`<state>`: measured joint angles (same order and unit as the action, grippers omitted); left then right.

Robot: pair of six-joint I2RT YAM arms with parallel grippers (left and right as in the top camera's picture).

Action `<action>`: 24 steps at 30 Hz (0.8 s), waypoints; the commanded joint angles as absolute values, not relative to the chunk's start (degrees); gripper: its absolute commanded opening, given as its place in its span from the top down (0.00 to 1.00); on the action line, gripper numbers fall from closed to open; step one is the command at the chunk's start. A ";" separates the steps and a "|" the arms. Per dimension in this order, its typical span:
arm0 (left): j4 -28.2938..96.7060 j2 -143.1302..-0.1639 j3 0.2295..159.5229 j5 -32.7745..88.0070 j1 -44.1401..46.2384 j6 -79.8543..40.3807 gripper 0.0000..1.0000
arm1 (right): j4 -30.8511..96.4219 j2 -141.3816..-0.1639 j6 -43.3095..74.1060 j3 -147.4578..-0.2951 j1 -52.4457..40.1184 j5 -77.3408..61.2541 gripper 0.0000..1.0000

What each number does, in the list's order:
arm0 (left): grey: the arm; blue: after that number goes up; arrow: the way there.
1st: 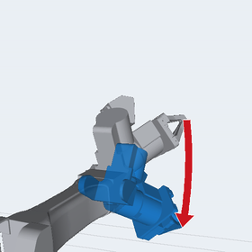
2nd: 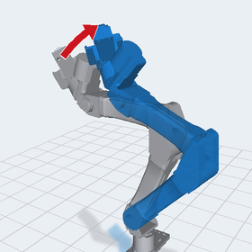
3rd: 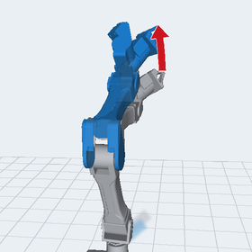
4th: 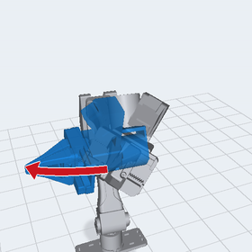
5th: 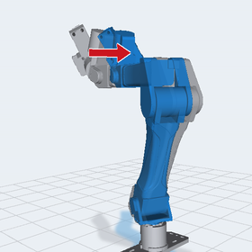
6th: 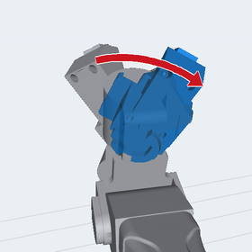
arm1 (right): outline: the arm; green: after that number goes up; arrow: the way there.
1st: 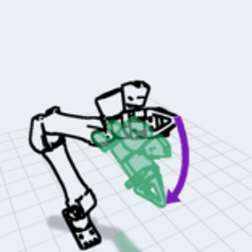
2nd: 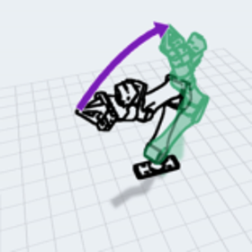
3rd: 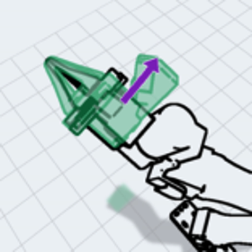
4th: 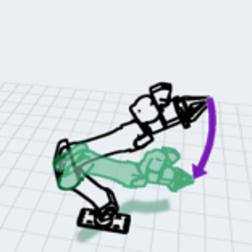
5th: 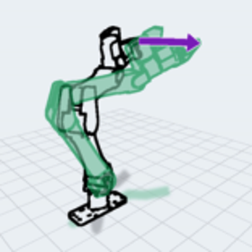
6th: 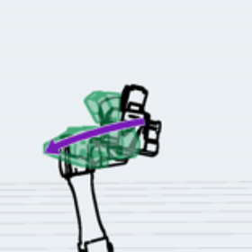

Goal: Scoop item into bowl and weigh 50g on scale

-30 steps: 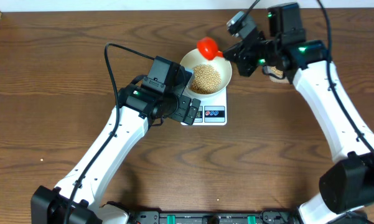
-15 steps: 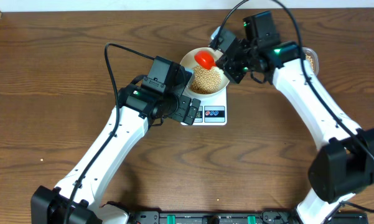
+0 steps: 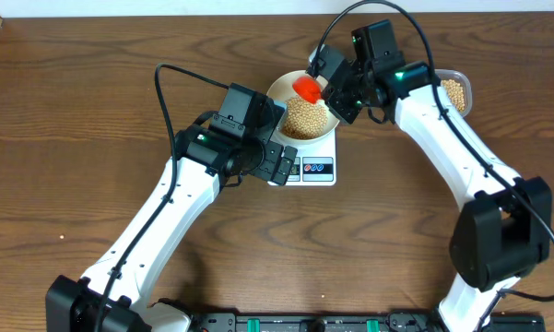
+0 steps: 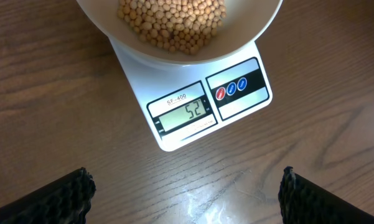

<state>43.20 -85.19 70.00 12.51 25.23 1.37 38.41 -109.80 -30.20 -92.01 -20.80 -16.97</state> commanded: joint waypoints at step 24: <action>43.24 -85.73 69.43 11.94 25.15 1.45 0.03 | 38.54 -113.58 -30.72 -91.70 -21.10 -16.60 0.99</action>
<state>43.20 -85.19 70.00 12.51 25.23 1.34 38.13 -112.07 -30.22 -92.01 -20.80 -16.69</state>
